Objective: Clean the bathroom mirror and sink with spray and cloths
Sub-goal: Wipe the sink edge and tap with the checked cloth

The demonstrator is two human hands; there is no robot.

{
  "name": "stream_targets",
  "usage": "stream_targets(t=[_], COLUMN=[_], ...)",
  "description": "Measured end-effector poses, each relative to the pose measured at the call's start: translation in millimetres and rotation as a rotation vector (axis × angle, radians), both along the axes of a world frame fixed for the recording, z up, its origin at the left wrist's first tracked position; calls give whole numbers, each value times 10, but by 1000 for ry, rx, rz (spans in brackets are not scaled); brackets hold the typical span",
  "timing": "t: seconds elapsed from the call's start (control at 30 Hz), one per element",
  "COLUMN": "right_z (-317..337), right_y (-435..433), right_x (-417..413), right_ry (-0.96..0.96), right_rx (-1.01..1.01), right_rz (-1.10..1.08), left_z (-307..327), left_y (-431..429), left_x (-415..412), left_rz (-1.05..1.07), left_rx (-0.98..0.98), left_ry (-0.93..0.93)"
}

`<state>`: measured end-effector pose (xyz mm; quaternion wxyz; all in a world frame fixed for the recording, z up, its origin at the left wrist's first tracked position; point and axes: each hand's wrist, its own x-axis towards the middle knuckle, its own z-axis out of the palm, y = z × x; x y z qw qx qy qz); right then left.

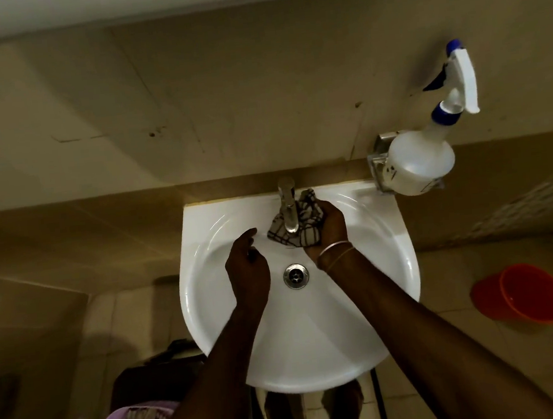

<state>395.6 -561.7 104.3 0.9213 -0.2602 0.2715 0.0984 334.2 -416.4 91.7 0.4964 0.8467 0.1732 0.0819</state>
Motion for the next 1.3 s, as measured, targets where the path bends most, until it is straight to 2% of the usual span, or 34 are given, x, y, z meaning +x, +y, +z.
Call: stream_targets(t=[0.2,0.4,0.6,0.7,0.77,0.83,0.93,1.0,1.07,1.13,1.2,1.23,1.3], right_z=[-54,-89,-127,-214,-253,-228,-264,-252,-106,-24,-114,-136,-108], right_y=[47,162,226,339,466,635,899,965,957,852,749,726,673], right_x=[-226,-302,-510,-746,-906,-1034,-1122,-1036,-850,-617,-332,-202,-77], right_ry=[54,71,86,99,116,78,-269,-497,-673,-963,-1210,-1210,-1062], right_rx=[267,346,209,39,-164,-532,-1064,-1351,-1550,-1858,-2333,-2521,-2765], right_rz=[7,-51,-137,-193,-211,-173,-52,14,174,330,427,469,700], left_z=[24,10,2,37,29,54,194,274,257,212,163,133,57], left_y=[17,36,135,198,234,257,253,258,292,344,405,431,479], left_x=[-12,-70,-138,-172,-181,-164,-114,-115,-117,-84,-25,-9,-18], left_rz=[-9,3,18,36,48,57,89,112,129,131,133,133,146], left_rx=[-37,-62,-64,-89,-159,-348,-781,-947,-1088,-1174,-1166,-1147,-1073], left_ry=[24,47,60,58,75,139,306,371,337,295,309,333,373])
